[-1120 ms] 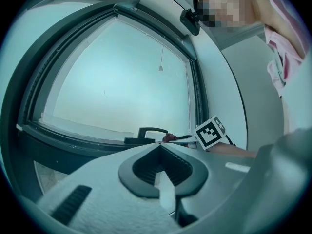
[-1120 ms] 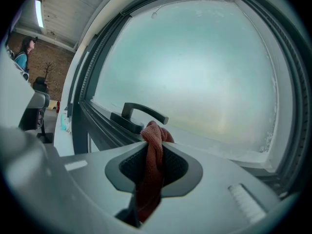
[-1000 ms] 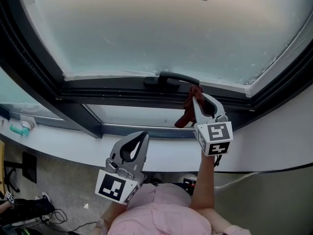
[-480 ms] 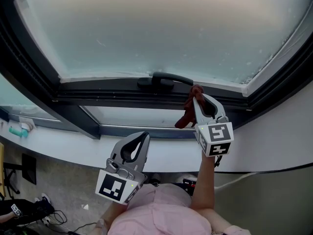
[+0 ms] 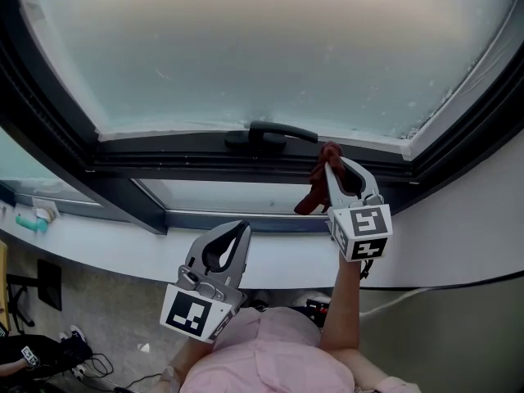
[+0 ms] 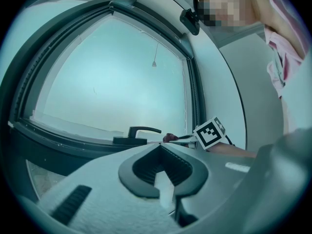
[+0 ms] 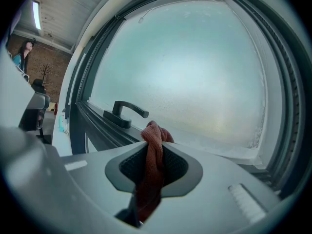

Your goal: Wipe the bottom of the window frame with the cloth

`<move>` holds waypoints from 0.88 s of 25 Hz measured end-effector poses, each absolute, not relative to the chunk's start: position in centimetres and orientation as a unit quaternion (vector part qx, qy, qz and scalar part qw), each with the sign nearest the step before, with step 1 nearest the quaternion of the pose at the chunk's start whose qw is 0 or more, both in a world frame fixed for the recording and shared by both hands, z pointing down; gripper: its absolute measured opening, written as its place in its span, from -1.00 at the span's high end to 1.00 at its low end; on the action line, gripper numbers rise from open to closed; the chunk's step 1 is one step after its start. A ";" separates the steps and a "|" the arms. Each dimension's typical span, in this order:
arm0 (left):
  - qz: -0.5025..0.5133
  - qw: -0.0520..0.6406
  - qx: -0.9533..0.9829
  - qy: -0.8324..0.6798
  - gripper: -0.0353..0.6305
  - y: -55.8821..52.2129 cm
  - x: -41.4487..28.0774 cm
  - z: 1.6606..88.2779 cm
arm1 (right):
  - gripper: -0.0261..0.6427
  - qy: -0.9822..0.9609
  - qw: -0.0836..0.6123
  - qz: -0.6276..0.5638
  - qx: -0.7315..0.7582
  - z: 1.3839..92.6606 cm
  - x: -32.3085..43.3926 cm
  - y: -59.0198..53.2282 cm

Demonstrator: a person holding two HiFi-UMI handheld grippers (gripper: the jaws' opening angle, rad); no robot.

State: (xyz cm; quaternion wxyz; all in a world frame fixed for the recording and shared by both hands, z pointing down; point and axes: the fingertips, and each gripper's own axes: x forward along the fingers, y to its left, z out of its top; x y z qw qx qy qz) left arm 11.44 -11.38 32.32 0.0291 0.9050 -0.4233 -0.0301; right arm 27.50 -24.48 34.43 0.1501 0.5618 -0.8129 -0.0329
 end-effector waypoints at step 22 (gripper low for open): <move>-0.030 0.027 0.906 -0.422 0.90 -10.6 13.4 32.2 | 0.73 -0.809 0.143 -0.031 0.569 34.5 29.9 -24.2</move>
